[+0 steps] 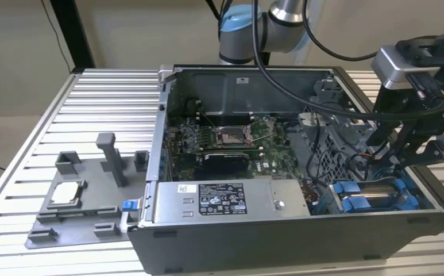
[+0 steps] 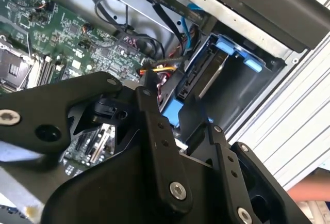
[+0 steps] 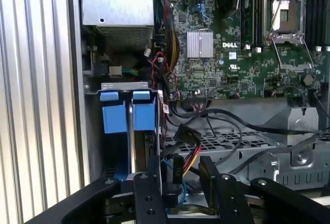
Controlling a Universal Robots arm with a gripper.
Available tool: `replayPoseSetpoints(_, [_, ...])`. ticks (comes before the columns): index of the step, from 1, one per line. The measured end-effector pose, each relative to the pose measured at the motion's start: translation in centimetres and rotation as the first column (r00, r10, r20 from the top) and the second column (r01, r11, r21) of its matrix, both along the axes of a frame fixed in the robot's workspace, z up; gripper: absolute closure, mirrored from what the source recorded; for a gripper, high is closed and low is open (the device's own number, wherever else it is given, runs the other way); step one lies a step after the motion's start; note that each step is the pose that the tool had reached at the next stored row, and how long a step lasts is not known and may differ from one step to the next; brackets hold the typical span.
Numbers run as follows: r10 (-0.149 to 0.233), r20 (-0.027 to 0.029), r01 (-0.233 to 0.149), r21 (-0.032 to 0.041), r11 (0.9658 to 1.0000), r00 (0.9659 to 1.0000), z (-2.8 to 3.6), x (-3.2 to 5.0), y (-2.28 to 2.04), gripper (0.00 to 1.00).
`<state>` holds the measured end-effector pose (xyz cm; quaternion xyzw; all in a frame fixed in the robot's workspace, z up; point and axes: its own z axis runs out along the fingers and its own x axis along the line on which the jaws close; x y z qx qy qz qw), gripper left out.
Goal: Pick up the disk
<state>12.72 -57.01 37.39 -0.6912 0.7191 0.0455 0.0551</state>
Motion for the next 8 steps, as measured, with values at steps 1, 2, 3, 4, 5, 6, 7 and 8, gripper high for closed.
replayPoseSetpoints(1, [0.0, 0.0009, 0.0, -0.0001, 1.0, 1.0, -0.14, 0.04, 0.0, 0.0])
replayPoseSetpoints(2, [0.0, 0.0019, 0.0, -0.0001, 1.0, 1.0, -0.29, 0.05, 0.0, 0.0])
replayPoseSetpoints(3, [0.0, 0.0031, 0.0, -0.0002, 1.0, 1.0, -0.44, 0.06, 0.0, 0.0])
replayPoseSetpoints(4, [0.0, 0.0042, 0.0, -0.0002, 1.0, 1.0, -0.6, 0.07, 0.0, 0.0])
replayPoseSetpoints(5, [0.0, 0.0052, 0.0, -0.0002, 1.0, 1.0, -0.75, 0.07, 0.0, 0.0])
replayPoseSetpoints(6, [0.0, 0.0054, 0.0, -0.0001, 1.0, 1.0, -0.81, 0.07, 0.0, 0.0])
replayPoseSetpoints(7, [0.0, 0.0054, 0.0, -0.0004, 1.0, 1.0, -0.84, 0.07, 0.01, 0.0])
replayPoseSetpoints(8, [0.0, 0.0055, 0.0, -0.0003, 1.0, 1.0, -0.88, 0.07, 0.01, 0.0])
